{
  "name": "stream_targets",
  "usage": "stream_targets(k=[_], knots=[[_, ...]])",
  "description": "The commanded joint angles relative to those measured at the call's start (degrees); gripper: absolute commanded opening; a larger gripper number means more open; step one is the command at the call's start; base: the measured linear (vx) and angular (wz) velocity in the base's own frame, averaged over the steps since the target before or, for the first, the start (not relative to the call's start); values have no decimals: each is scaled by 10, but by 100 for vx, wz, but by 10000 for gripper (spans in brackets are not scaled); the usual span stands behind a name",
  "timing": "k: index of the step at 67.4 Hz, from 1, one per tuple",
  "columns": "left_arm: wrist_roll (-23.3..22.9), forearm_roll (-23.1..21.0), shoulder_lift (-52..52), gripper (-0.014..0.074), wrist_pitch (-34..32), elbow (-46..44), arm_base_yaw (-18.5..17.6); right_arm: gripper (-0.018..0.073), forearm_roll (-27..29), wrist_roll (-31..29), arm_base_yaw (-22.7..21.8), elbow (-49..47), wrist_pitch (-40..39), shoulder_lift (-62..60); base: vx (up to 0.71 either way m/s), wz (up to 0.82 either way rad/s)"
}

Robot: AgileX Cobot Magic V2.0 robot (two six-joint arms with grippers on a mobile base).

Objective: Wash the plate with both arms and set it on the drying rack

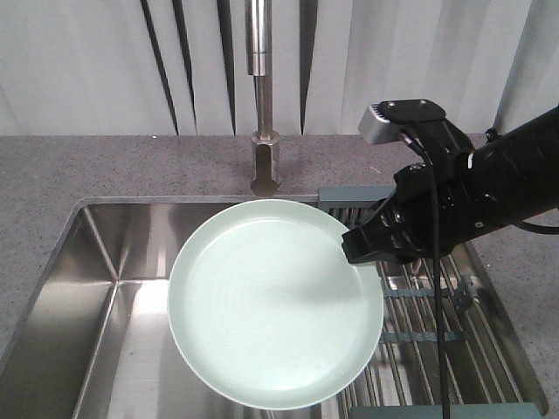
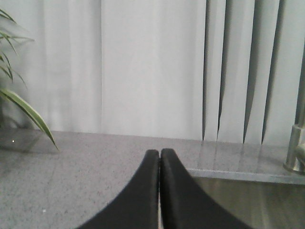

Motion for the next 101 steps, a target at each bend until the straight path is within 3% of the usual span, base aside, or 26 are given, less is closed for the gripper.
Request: stream_targets(k=[1, 15, 32, 44, 58, 78, 88, 101], knots=[[-4, -2, -7, -6, -38, -57, 1, -1, 21, -4, -2, -17, -19, -17, 0, 0], [-4, -2, 26, -6, 69, -194, 1, -1, 21, -4, -2, -17, -19, -17, 0, 0], [-4, -2, 165, -6, 222, -347, 1, -1, 21, -4, -2, -17, -19, -17, 0, 0], [-4, -2, 275, -6, 324, -400, 1, -1, 21, -4, -2, -17, -19, -17, 0, 0], [-4, -2, 364, -6, 359, -399, 1, -1, 21, -4, -2, -17, -19, -17, 0, 0], [-4, -2, 439, 3, 358, -399, 1, -1, 21, -4, -2, -17, -19, -17, 0, 0], [-3, -2, 476, 96, 345, -400, 1, -1, 21, -4, -2, -17, -19, -17, 0, 0], [18, -6, 533, 410, 357, -435, 1, -1, 21, -4, -2, -17, -19, -17, 0, 0]])
